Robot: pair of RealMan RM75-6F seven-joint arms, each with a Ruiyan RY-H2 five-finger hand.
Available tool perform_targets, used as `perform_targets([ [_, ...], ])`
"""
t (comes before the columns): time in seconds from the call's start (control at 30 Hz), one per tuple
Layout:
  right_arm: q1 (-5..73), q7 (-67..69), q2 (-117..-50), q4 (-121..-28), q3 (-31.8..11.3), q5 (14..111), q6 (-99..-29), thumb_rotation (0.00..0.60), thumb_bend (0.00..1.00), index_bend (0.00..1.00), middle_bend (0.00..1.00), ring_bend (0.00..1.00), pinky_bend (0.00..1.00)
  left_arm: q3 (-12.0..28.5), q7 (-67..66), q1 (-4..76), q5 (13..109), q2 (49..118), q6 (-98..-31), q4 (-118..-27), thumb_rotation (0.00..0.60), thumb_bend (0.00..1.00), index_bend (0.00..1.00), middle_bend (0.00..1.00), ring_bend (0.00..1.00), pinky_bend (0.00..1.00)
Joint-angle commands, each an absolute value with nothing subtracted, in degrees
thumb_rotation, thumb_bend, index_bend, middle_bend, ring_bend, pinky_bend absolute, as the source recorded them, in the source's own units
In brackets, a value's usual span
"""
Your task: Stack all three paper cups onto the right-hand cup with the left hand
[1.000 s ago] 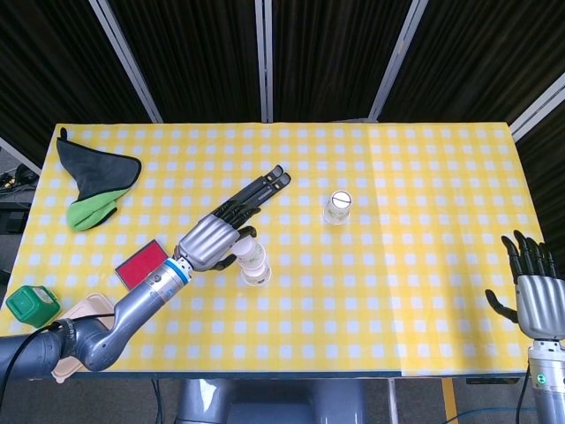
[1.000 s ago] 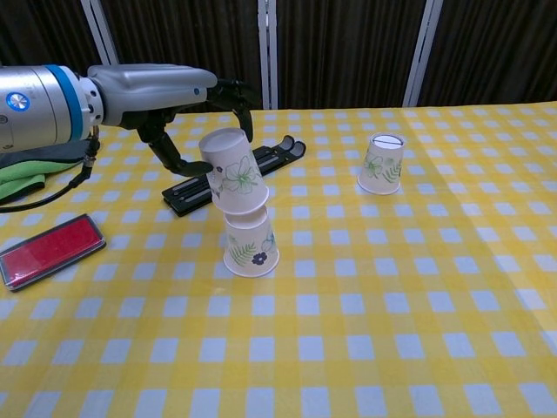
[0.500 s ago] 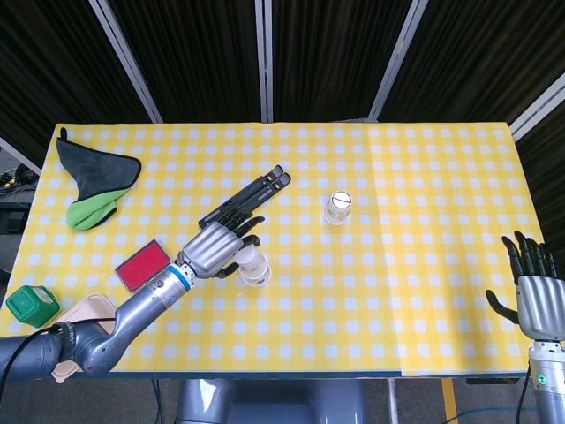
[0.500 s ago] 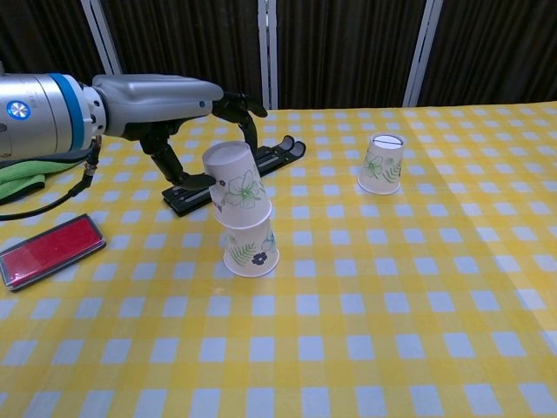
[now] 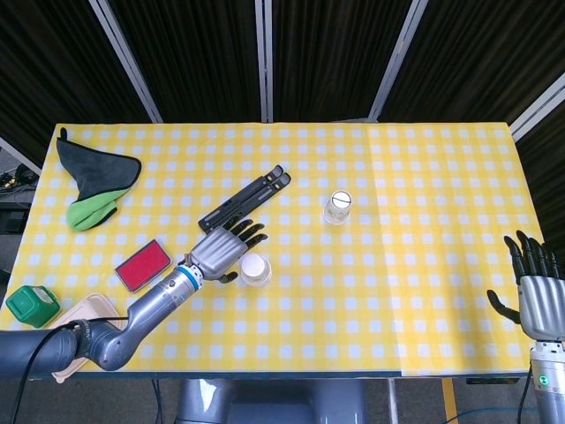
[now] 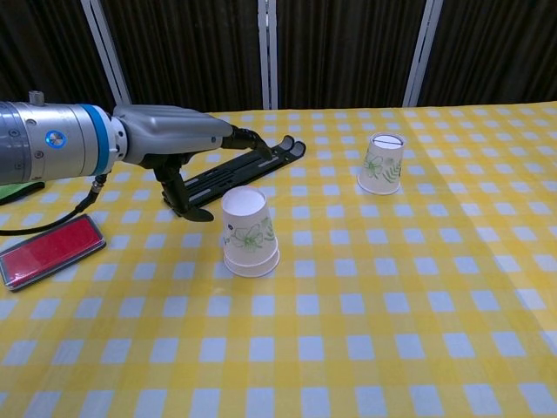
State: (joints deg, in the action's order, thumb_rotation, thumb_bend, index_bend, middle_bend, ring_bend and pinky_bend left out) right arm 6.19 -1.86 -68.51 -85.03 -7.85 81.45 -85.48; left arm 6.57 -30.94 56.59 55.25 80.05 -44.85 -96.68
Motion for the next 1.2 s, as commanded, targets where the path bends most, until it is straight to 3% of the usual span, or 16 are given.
perform_targets([
  [0.03,6.19,-1.84,-68.51,-85.05,-7.85,81.43,-85.43,0.6,0.15,0.0,0.0,0.0,0.0,6.2,-32.03,57.62,53.65,80.18,-44.67,-96.84,0.6,0.3,0.09,0.0,0.0,0.0],
  [0.17,6.2,-1.84,-68.5,-85.08,-7.85,81.38,-85.35,0.6,0.15,0.0,0.0,0.0,0.0,5.69,-32.94,58.61,52.02,80.97,-44.31,-96.04,0.6,0.3,0.11,0.0,0.0,0.0],
  [0.37,6.2,-1.77,-68.45,-85.06,-7.92,81.11,-85.17,0.6,0.15,0.0,0.0,0.0,0.0,4.79,-34.42,60.29,49.63,83.3,-43.92,-93.74,0.6,0.3,0.22,0.0,0.0,0.0],
  [0.53,6.14,-1.89,-68.36,-85.24,-7.98,80.94,-85.17,0.6,0.15,0.0,0.0,0.0,0.0,4.05,-35.4,61.25,48.25,85.5,-43.91,-91.65,0.6,0.31,0.24,0.0,0.0,0.0],
  [0.7,6.17,-1.85,-68.35,-85.2,-7.97,80.96,-85.1,0.6,0.15,0.0,0.0,0.0,0.0,3.81,-35.41,61.99,47.33,87.89,-44.1,-89.24,0.6,0.43,0.4,0.0,0.0,0.0],
  [0.77,6.17,-1.78,-68.33,-85.16,-7.98,80.93,-85.07,0.6,0.15,0.0,0.0,0.0,0.0,3.75,-35.23,62.05,47.53,88.36,-44.27,-88.69,0.6,0.48,0.43,0.0,0.0,0.0],
  [1.2,6.41,-1.78,-68.65,-84.48,-8.11,80.41,-84.4,0.6,0.15,0.0,0.0,0.0,0.0,7.04,-29.49,61.72,53.29,88.27,-46.3,-87.62,0.6,0.5,0.43,0.0,0.0,0.0],
])
